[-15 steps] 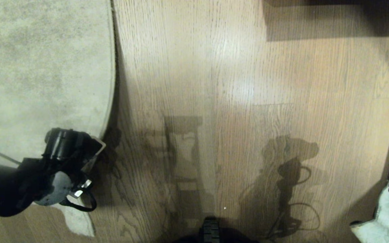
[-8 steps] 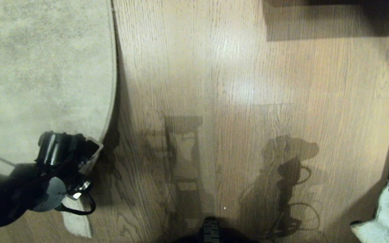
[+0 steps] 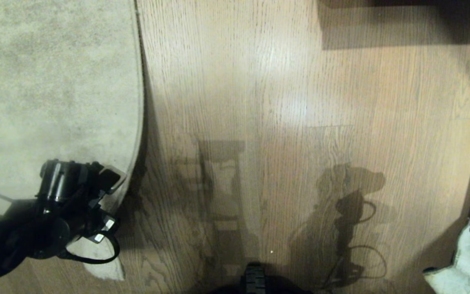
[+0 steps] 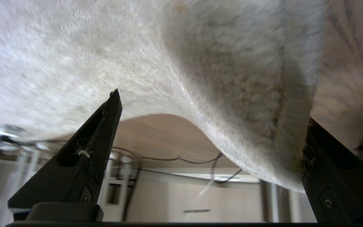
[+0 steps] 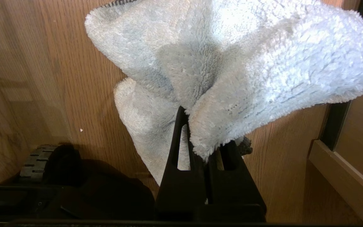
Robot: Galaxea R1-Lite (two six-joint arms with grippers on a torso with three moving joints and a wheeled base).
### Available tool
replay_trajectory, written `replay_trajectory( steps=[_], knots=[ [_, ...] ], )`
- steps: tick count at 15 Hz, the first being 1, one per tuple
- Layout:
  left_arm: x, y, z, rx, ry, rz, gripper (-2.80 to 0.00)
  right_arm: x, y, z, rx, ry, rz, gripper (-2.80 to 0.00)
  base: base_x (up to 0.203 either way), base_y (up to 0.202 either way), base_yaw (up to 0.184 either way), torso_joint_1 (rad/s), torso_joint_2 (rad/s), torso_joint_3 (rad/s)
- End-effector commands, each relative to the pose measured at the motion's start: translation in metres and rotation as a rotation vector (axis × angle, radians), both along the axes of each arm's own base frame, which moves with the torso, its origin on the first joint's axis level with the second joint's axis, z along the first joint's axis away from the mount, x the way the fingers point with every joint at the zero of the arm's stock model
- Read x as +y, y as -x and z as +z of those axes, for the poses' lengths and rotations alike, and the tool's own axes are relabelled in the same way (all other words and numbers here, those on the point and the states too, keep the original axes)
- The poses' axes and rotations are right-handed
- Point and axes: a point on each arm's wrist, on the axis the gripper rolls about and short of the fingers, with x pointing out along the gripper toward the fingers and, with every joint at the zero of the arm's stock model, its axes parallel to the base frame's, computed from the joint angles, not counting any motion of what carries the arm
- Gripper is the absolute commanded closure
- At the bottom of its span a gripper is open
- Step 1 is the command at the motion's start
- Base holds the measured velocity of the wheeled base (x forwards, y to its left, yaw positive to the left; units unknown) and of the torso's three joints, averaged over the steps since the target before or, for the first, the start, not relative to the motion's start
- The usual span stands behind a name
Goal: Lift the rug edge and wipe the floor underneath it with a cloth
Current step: Lift up the carpet
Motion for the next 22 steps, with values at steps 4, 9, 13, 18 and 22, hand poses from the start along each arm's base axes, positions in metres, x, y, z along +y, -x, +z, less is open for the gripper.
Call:
replay_trajectory(
  steps=[4,9,13,18,22],
  knots=[
    [0.004,0.020,-0.012,0.019,0.067,0.068,-2.80,0.000,0.000,0.000,0.000,0.000,0.000,0.00,0.000,0.000,0.000,0.000,0.00,0.000],
    [0.010,0.038,-0.017,0.036,0.085,0.104,-2.80,0.000,0.000,0.000,0.000,0.000,0.000,0.00,0.000,0.000,0.000,0.000,0.00,0.000],
    [0.018,0.051,-0.025,0.069,0.080,0.131,-2.80,0.000,0.000,0.000,0.000,0.000,0.000,0.00,0.000,0.000,0.000,0.000,0.00,0.000],
    [0.022,0.058,-0.029,0.087,0.076,0.146,-2.80,0.000,0.000,0.000,0.000,0.000,0.000,0.00,0.000,0.000,0.000,0.000,0.00,0.000],
    [0.022,0.061,-0.029,0.086,0.075,0.145,-2.80,0.000,0.000,0.000,0.000,0.000,0.000,0.00,0.000,0.000,0.000,0.000,0.00,0.000]
  ],
)
